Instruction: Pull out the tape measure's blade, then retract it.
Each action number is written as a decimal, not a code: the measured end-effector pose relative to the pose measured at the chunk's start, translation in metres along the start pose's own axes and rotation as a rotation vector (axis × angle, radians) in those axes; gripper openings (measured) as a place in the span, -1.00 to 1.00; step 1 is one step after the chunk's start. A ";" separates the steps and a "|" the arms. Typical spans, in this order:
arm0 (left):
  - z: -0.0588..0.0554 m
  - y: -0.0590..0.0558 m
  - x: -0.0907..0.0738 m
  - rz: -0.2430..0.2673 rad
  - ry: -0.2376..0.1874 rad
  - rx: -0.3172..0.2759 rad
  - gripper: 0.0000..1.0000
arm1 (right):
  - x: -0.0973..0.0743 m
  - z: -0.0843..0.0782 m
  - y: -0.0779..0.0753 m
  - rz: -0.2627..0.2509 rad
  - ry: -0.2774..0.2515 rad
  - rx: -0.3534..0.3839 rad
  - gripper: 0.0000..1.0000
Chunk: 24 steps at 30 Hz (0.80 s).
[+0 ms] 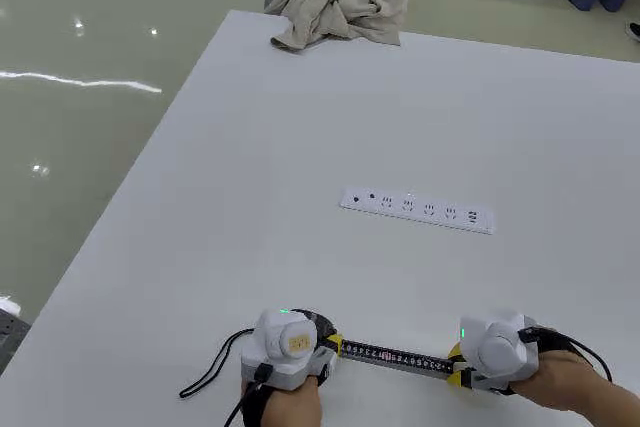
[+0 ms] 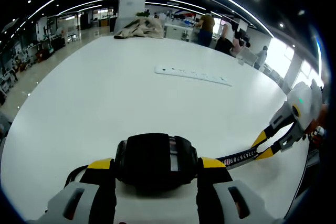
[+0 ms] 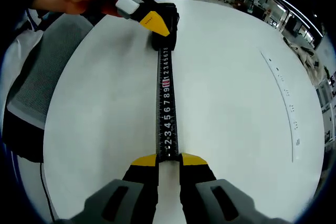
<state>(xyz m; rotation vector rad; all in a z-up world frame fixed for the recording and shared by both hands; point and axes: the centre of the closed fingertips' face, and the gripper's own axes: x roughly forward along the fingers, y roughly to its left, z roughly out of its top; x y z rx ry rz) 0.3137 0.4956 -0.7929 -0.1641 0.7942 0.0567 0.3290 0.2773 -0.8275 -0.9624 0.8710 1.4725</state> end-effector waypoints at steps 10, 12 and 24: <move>0.000 0.000 0.000 0.001 0.006 0.000 0.18 | 0.004 0.007 0.000 0.004 -0.004 0.007 -0.72; 0.000 0.000 0.000 0.001 0.004 0.001 0.18 | 0.004 0.010 0.000 0.007 -0.004 0.017 -0.72; -0.001 0.000 0.001 0.000 0.008 0.003 0.18 | 0.009 0.022 0.000 0.012 -0.012 0.015 -0.72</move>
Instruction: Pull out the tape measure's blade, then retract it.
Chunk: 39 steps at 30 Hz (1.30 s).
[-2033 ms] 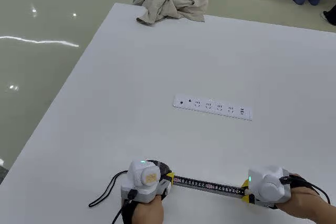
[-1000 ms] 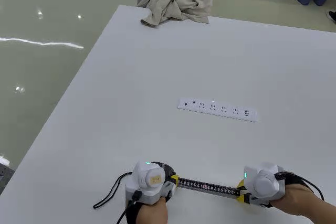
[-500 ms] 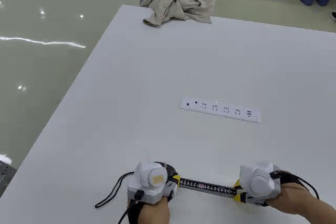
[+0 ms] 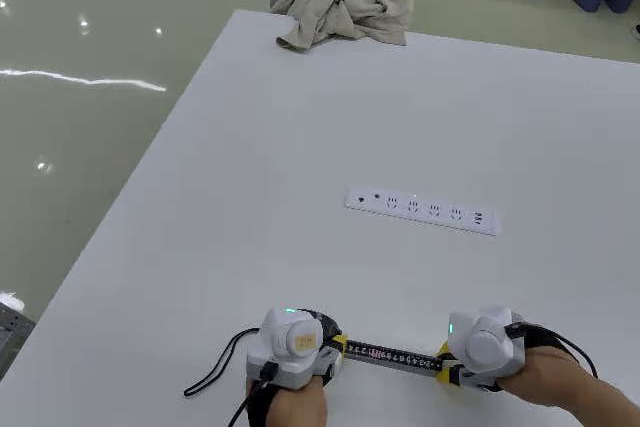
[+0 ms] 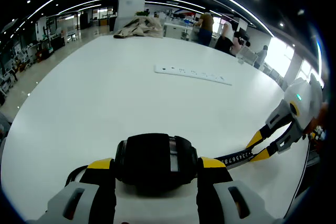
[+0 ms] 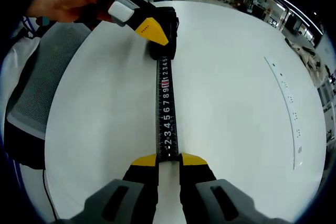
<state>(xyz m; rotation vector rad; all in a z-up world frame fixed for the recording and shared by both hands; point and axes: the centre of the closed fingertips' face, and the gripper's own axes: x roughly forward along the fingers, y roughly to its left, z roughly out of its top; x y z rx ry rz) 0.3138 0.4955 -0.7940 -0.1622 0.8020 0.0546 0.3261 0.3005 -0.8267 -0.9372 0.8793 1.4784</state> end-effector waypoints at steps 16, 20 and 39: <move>0.000 0.000 0.000 0.000 0.001 0.004 0.18 | 0.005 0.012 0.001 0.008 -0.021 0.013 -0.72; 0.000 0.000 0.000 -0.002 0.001 0.004 0.19 | 0.006 0.016 0.001 0.016 -0.037 0.035 -0.72; -0.001 0.000 0.001 -0.003 0.003 0.007 0.19 | 0.016 0.035 0.002 0.005 -0.065 0.010 -0.73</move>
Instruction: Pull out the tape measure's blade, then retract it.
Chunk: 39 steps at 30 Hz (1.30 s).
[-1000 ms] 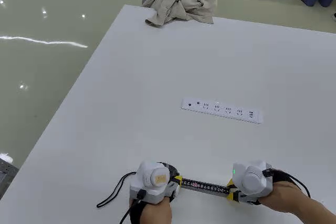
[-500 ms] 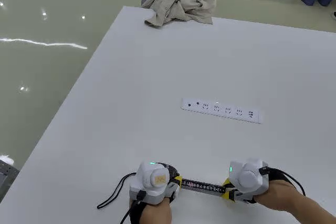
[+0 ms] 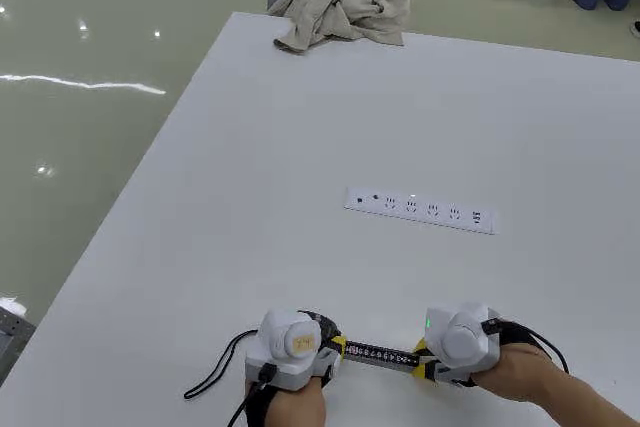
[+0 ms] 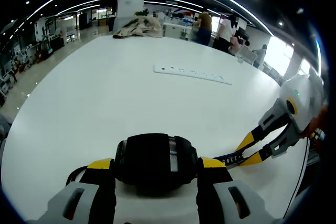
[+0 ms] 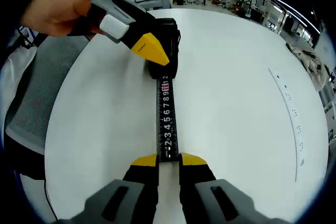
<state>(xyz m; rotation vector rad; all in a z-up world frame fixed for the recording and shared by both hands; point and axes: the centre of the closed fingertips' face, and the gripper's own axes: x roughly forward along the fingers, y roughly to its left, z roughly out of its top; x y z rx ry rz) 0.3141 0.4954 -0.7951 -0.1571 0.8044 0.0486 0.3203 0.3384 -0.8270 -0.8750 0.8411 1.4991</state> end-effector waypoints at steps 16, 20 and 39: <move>0.000 0.000 -0.001 0.000 0.002 0.000 0.19 | 0.007 0.013 0.000 -0.010 -0.017 -0.019 -0.73; 0.000 0.000 -0.001 -0.002 0.004 0.001 0.19 | 0.008 0.018 0.002 -0.013 -0.025 -0.022 -0.73; 0.000 0.000 0.000 -0.002 0.010 0.001 0.19 | 0.018 0.033 0.001 -0.015 -0.039 -0.033 -0.73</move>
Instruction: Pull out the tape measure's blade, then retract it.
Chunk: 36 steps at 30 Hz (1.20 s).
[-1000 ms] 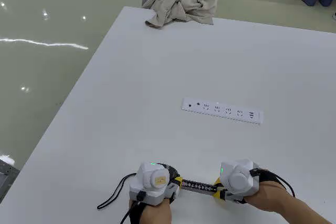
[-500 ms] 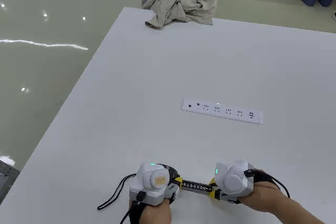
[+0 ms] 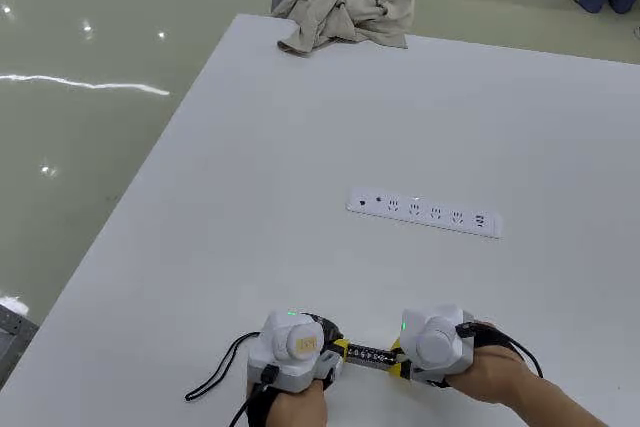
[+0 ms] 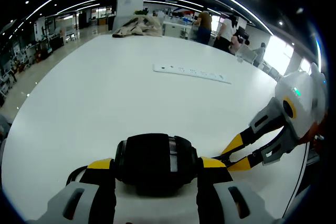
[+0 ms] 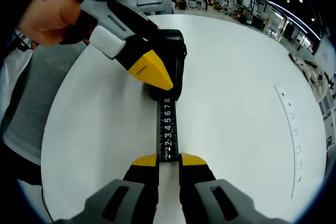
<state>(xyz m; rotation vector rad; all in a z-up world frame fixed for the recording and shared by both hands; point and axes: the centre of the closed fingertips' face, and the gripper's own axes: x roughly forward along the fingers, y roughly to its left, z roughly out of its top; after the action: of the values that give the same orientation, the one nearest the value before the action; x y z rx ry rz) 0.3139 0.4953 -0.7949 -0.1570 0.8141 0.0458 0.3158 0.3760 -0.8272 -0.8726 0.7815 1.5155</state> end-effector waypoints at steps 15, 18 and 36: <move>0.000 0.000 0.000 -0.003 0.002 0.004 0.19 | 0.007 0.015 0.001 0.001 -0.017 -0.005 -0.73; 0.000 0.000 0.000 -0.003 0.003 0.005 0.19 | 0.007 0.018 0.002 0.003 -0.019 -0.005 -0.73; 0.000 -0.001 -0.001 -0.006 0.006 0.006 0.19 | 0.014 0.029 0.002 0.008 -0.016 -0.017 -0.73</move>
<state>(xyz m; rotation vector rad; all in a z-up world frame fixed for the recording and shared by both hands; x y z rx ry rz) 0.3132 0.4946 -0.7937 -0.1539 0.8192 0.0376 0.3096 0.4080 -0.8252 -0.8697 0.7624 1.5366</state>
